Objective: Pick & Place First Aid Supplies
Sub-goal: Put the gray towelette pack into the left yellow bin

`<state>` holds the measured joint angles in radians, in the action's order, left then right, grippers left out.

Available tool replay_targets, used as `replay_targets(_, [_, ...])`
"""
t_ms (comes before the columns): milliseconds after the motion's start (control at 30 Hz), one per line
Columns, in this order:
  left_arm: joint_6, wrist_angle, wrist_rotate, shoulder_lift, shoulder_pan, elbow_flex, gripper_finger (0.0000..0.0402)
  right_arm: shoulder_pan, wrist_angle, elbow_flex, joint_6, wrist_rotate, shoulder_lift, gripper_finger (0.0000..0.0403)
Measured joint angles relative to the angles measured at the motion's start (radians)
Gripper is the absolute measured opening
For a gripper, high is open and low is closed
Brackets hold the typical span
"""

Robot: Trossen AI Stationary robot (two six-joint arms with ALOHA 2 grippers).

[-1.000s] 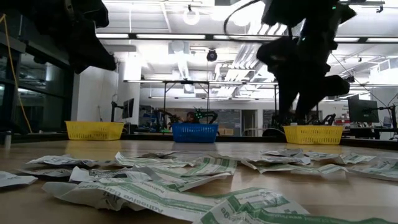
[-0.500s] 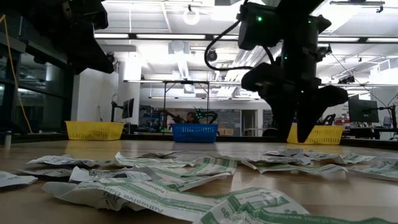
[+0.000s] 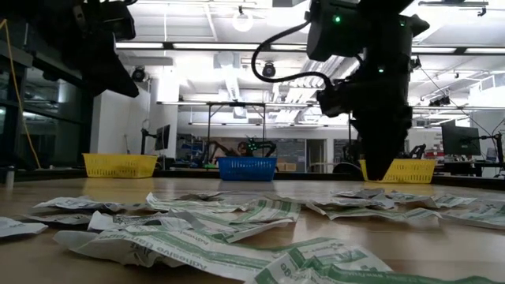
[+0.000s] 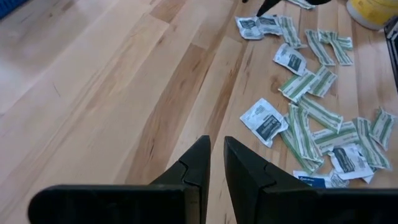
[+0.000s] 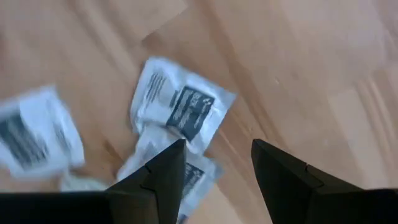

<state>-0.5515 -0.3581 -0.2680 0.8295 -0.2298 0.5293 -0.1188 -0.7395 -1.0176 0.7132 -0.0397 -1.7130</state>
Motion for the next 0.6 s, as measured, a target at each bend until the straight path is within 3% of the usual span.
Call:
replay_targets(267, [-0.003,-0.003,0.000,0.000,0.000,0.000,0.0046,-0.014,0.028,0.000,-0.560,0.067,0.000,0.0177])
replay_targets(467, [-0.003,-0.003,-0.004,0.000,0.000,0.000,0.0046,-0.018,0.052,0.001,-0.727,-0.020,0.000,0.0177])
replay_targets(600, [-0.003,-0.003,-0.011,0.000,0.000,0.000,0.0046,-0.018,0.075,0.001,-0.795,-0.005,0.000,0.0177])
